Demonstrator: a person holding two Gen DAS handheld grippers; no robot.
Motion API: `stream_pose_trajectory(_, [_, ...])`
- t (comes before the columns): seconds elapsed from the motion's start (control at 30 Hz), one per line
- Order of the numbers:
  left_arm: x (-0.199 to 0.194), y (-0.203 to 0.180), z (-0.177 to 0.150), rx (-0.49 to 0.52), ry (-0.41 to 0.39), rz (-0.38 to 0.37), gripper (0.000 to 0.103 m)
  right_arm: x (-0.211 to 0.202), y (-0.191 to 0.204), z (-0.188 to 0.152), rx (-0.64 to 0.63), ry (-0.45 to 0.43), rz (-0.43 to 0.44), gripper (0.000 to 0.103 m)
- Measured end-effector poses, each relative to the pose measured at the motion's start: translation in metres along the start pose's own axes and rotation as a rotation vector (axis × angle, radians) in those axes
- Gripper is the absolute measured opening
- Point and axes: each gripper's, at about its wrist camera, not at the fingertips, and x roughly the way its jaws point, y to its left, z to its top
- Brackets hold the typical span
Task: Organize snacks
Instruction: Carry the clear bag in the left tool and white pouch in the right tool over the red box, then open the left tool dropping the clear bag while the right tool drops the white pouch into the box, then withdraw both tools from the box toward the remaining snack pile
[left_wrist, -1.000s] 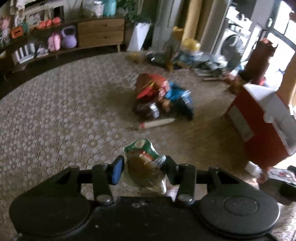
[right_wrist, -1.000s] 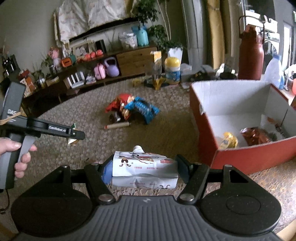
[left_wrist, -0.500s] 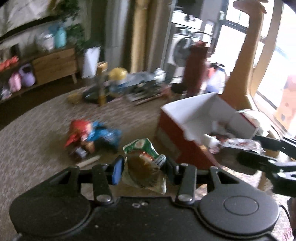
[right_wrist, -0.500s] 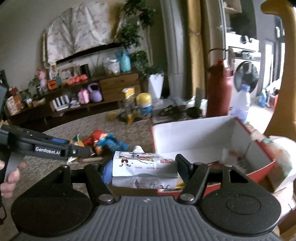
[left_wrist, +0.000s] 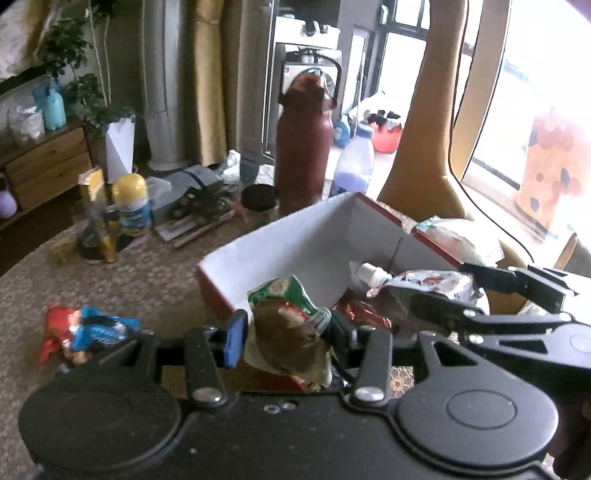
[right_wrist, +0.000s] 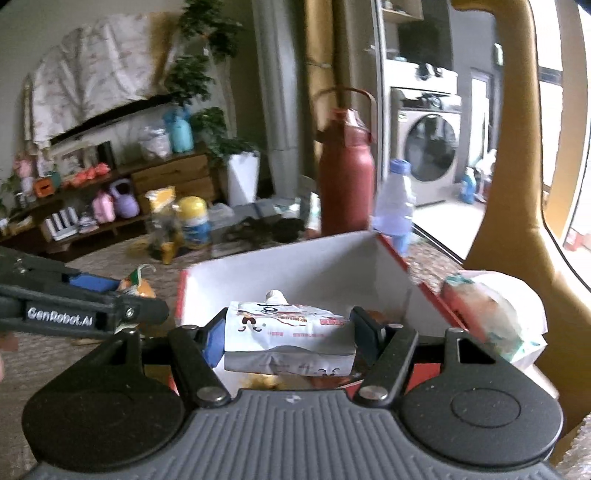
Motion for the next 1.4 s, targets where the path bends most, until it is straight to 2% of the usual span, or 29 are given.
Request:
stream_pose_trajectory(0.33, [0.067, -0.026, 0.001, 0.079, 0.079, 0.02, 0.046, 0.063, -0.041, -0.006, 0.049, 0.071, -0.084, 0.068])
stream_pose_trajectory(0.63, [0.115, -0.05, 0.0, 0.174, 0.131, 0.056, 0.046, 0.108, -0.057, -0.011, 0.067, 0.136, -0.142, 0.068])
stream_pose_trajectory(0.93, [0.147, -0.05, -0.003, 0.184, 0.217, 0.077, 0.048, 0.119, -0.056, -0.017, 0.083, 0.18, -0.139, 0.069])
stream_pose_trajectory(1.07, [0.147, -0.048, -0.004, 0.18, 0.22, 0.074, 0.052, 0.118, -0.052, -0.017, 0.071, 0.2, -0.143, 0.069])
stream_pose_trajectory(1.17, [0.139, -0.049, -0.002, 0.189, 0.188, 0.1, 0.081, 0.115, -0.05, -0.017, 0.068, 0.208, -0.133, 0.072])
stream_pose_trajectory(1.27, [0.129, -0.048, -0.002, 0.197, 0.171, 0.099, 0.08, 0.105, -0.051, -0.014, 0.101, 0.188, -0.117, 0.08])
stream_pose_trajectory(1.4, [0.11, -0.041, -0.003, 0.173, 0.146, 0.102, 0.082, 0.087, -0.053, -0.01, 0.141, 0.173, -0.097, 0.08])
